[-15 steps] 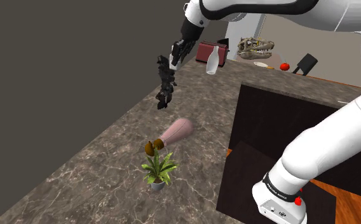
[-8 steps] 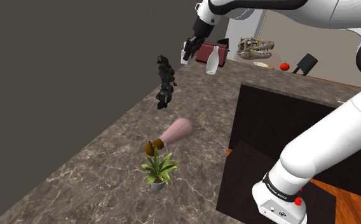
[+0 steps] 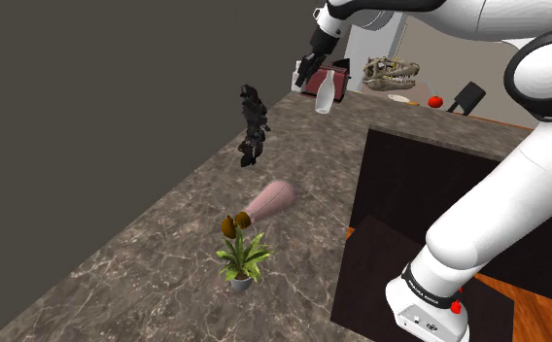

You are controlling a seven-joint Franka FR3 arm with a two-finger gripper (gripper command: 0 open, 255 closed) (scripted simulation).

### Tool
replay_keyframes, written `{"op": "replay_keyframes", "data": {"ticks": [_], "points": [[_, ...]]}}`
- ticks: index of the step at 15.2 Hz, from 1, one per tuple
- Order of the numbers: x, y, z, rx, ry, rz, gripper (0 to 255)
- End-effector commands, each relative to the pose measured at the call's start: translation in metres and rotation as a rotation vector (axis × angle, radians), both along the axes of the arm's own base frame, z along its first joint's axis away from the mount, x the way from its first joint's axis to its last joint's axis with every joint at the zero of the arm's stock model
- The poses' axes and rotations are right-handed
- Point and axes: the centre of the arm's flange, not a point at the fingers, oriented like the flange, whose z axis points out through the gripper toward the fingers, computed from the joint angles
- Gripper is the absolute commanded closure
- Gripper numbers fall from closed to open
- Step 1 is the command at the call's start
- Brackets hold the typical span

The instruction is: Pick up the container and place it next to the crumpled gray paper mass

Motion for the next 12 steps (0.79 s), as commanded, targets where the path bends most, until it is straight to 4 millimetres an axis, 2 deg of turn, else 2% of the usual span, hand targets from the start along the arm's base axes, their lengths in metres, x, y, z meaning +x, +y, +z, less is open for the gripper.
{"op": "replay_keyframes", "data": {"ticks": [1, 12], "points": [[0.002, -0.006, -0.008, -0.001, 0.0, 0.002, 255], [0.002, -0.006, -0.066, -0.001, 0.0, 0.002, 255]]}}
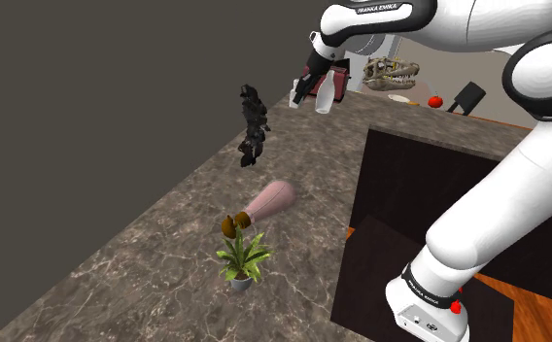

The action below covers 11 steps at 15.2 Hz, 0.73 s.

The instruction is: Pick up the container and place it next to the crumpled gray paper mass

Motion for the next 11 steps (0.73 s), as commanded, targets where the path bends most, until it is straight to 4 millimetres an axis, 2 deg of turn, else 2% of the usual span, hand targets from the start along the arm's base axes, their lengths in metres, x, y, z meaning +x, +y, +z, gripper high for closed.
{"op": "replay_keyframes", "data": {"ticks": [1, 11], "points": [[-0.001, -0.001, -0.01, 0.0, 0.0, 0.0, 255], [-0.001, -0.001, -0.063, 0.0, 0.0, 0.0, 255]]}}
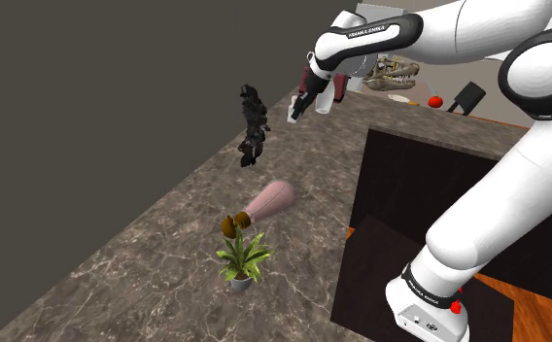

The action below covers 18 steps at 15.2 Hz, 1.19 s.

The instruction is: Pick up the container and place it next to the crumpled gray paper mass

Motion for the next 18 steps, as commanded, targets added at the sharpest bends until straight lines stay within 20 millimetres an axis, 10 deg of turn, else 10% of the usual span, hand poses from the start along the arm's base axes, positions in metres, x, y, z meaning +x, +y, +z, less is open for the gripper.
{"op": "replay_keyframes", "data": {"ticks": [1, 18], "points": [[0.0, 0.0, -0.01, 0.0, -0.001, 0.0, 255], [0.0, 0.0, -0.1, 0.0, -0.001, 0.0, 255]]}}
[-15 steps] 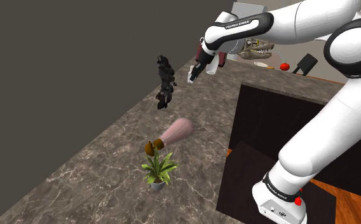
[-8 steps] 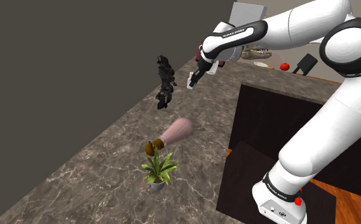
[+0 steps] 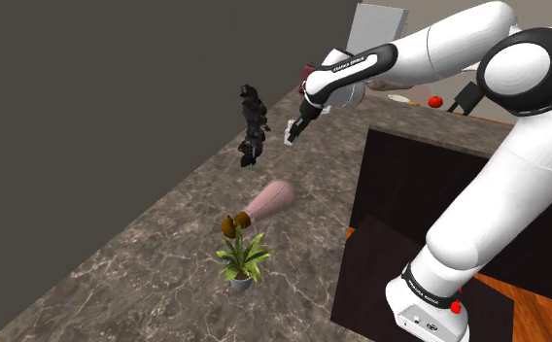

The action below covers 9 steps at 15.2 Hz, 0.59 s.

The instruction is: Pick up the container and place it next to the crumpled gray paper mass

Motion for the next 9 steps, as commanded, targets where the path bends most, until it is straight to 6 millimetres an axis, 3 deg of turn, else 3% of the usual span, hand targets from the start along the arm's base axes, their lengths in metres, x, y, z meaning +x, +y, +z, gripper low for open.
{"op": "replay_keyframes", "data": {"ticks": [1, 9], "points": [[-0.001, 0.0, -0.01, 0.0, 0.0, 0.0, 255], [-0.001, 0.0, -0.053, 0.0, 0.0, 0.0, 255]]}}
